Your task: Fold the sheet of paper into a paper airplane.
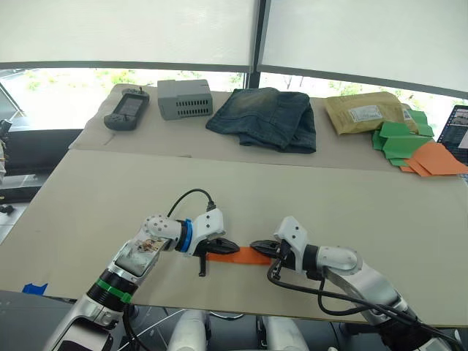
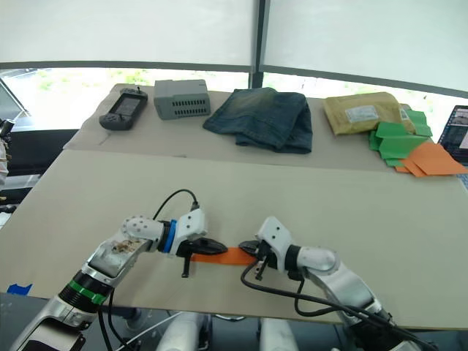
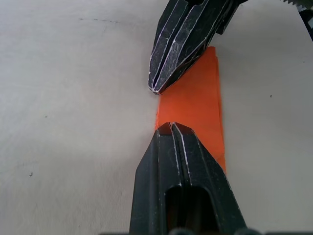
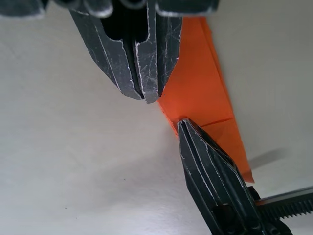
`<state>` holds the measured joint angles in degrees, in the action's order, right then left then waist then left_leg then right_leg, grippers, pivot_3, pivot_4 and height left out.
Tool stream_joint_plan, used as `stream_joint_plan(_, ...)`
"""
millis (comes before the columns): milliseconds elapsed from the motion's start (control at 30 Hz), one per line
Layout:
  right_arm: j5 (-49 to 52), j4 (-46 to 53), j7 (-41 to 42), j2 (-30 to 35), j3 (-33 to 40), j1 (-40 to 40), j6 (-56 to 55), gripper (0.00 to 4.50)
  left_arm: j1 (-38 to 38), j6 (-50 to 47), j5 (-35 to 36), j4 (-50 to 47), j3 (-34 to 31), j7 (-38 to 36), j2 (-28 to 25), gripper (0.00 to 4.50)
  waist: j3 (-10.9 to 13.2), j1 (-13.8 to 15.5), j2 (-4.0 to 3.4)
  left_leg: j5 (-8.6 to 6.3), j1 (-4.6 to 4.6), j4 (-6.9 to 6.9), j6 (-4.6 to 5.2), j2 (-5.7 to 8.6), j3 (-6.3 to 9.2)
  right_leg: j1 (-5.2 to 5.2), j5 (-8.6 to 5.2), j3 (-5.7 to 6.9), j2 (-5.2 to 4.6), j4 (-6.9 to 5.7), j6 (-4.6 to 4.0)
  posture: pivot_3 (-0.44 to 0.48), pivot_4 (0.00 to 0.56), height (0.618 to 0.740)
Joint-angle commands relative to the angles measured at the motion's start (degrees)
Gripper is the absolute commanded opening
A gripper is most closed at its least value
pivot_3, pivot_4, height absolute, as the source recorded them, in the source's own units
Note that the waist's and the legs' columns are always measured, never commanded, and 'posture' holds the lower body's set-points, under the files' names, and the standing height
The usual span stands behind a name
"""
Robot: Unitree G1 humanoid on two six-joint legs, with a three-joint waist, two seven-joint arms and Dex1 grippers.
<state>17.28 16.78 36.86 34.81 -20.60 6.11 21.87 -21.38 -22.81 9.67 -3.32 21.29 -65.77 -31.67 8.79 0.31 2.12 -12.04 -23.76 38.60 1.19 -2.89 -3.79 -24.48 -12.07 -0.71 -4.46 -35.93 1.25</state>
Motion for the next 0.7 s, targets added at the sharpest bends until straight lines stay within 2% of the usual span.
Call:
stream_joint_plan(33,-1.28,-0.6,-1.19,2.02,4.0,-4.04,3.36,0.04,1.33,-2.11,-0.87,1.39,0.8,0.43,-0.88,0.0,-0.02,0.27,0.0,-0.04,0.0,-0.02,-0.06,0.01,0.0,0.0,0.0,0.0,-0.01,0.03,0.0,0.0,0.15,0.716)
stream_joint_plan(267,-1.79,1.45,1.32,4.12,11.3,-12.4,-6.02,0.04,1.71,-2.0,-0.75,1.29,0.84,0.32,-0.9,0.0,-0.09,0.51,0.01,-0.18,0.01,-0.04,-0.27,0.06,0.04,0.13,-0.04,0.04,-0.08,0.2,0.06,0.0,0.15,0.716)
stream_joint_plan(367,-0.97,2.72,3.13,2.76,13.46,-10.37,-11.44,0.04,1.35,-1.83,-0.81,1.74,0.99,0.2,-0.61,0.0,-0.08,0.34,0.0,-0.19,0.01,-0.04,-0.29,0.05,0.04,0.12,-0.03,0.03,-0.07,0.22,0.06,0.0,0.15,0.716)
stream_joint_plan(433,1.64,4.08,2.76,0.28,14.52,-7.15,-10.48,0.04,1.18,-1.71,-0.85,1.97,1.07,0.05,-0.47,0.0,-0.07,0.13,0.0,-0.2,0.01,-0.04,-0.3,0.04,0.04,0.09,-0.03,0.02,-0.06,0.21,0.06,0.0,0.15,0.716)
stream_joint_plan(567,0.56,5.08,4.91,-1.59,11.01,-2.36,-7.52,0.04,0.92,-1.52,-0.86,2.22,1.13,-0.12,-0.43,0.0,-0.05,0.01,-0.04,-0.19,0.01,-0.04,-0.29,0.04,0.1,0.05,-0.03,0.02,0.02,0.16,0.06,0.0,0.15,0.716)
stream_joint_plan(700,-2.99,3.64,6.4,-1.27,5.16,-1.62,-2.55,0.04,0.83,-1.76,-0.81,2.02,1.12,0.6,-0.27,0.0,-0.06,0.49,-0.01,-0.13,-0.04,-0.24,-0.19,0.06,0.07,-0.01,-0.12,0.05,0.01,0.19,-0.01,0.0,0.15,0.716)
